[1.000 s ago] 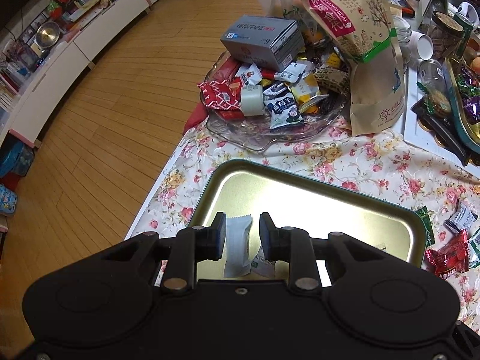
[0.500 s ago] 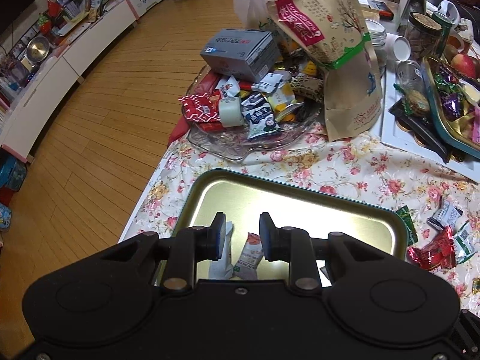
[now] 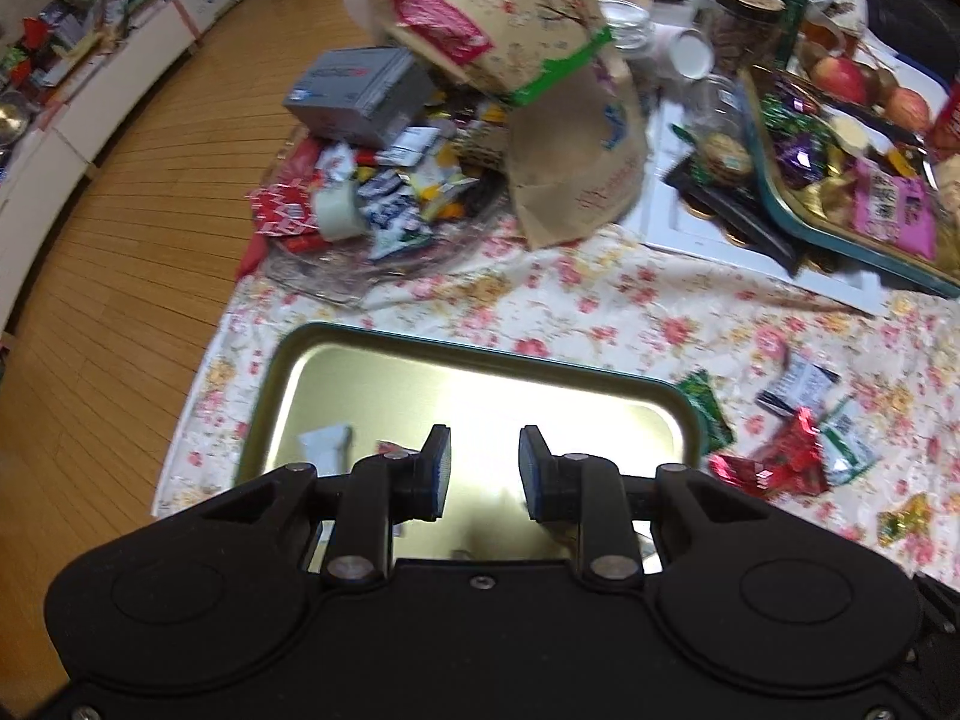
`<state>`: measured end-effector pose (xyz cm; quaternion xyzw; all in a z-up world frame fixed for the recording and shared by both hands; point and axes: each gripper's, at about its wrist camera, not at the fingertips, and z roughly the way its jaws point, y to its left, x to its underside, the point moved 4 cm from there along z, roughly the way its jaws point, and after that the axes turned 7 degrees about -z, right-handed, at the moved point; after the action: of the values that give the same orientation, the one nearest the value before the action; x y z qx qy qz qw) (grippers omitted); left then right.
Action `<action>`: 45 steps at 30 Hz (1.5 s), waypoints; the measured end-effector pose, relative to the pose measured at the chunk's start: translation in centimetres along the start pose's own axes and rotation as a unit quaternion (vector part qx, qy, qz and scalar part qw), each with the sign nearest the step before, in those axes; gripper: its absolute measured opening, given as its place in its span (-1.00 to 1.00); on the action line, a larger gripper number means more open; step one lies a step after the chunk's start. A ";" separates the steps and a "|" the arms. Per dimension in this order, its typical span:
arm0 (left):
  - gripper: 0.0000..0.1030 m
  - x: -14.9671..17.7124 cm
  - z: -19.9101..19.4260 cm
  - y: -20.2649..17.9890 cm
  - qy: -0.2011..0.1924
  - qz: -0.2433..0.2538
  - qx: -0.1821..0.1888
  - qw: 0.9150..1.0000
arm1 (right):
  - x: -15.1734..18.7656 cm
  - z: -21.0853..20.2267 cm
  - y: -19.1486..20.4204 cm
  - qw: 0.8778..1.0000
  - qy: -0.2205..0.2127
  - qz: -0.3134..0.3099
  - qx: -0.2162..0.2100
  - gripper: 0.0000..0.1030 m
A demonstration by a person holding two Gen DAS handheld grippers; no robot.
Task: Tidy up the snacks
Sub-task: 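Withdraw both grippers from the tin tray toward the loose candies, then grasp the gold candy packet with the right gripper while the left gripper grasps a round gold candy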
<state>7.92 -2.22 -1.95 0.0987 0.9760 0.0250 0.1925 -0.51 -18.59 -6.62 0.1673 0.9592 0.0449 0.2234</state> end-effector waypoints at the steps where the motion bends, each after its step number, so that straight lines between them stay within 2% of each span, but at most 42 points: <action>1: -0.31 0.1 -0.1 -0.7 0.001 0.007 0.005 1.000 | 0.0 0.0 -0.9 1.000 0.001 0.011 0.006 -0.31; 9: -0.31 1.4 -1.1 -6.0 0.013 0.061 0.047 0.997 | -0.6 -0.3 -8.4 0.994 -0.003 0.104 0.045 -0.31; 16: -0.31 2.1 -1.8 -9.2 0.022 0.084 0.073 0.994 | -0.3 -0.2 -14.4 0.978 0.000 0.191 0.085 -0.31; 21: -0.31 2.3 -2.3 -10.7 0.026 0.092 0.093 0.991 | 0.9 1.0 -17.0 0.965 0.028 0.243 0.093 -0.31; 28: -0.31 2.7 -2.4 -11.8 0.030 0.103 0.098 0.989 | 1.7 2.4 -17.0 0.958 0.047 0.270 0.089 -0.31; 36: -0.31 2.6 -2.0 -11.1 0.033 0.099 0.098 0.990 | 0.6 4.0 -15.9 0.959 0.041 0.259 0.103 -0.31; 42: -0.31 2.3 -1.7 -10.4 0.044 0.084 0.107 0.990 | 0.5 5.1 -14.6 0.967 0.046 0.213 0.129 -0.31; 45: -0.31 2.3 -1.4 -10.6 0.047 0.083 0.112 0.989 | 0.5 5.1 -14.4 0.969 0.047 0.201 0.133 -0.51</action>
<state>3.32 -12.14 -2.41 0.1988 0.9691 -0.0640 0.1310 -3.05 -31.89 -13.74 0.3826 0.9127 -0.0311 0.1399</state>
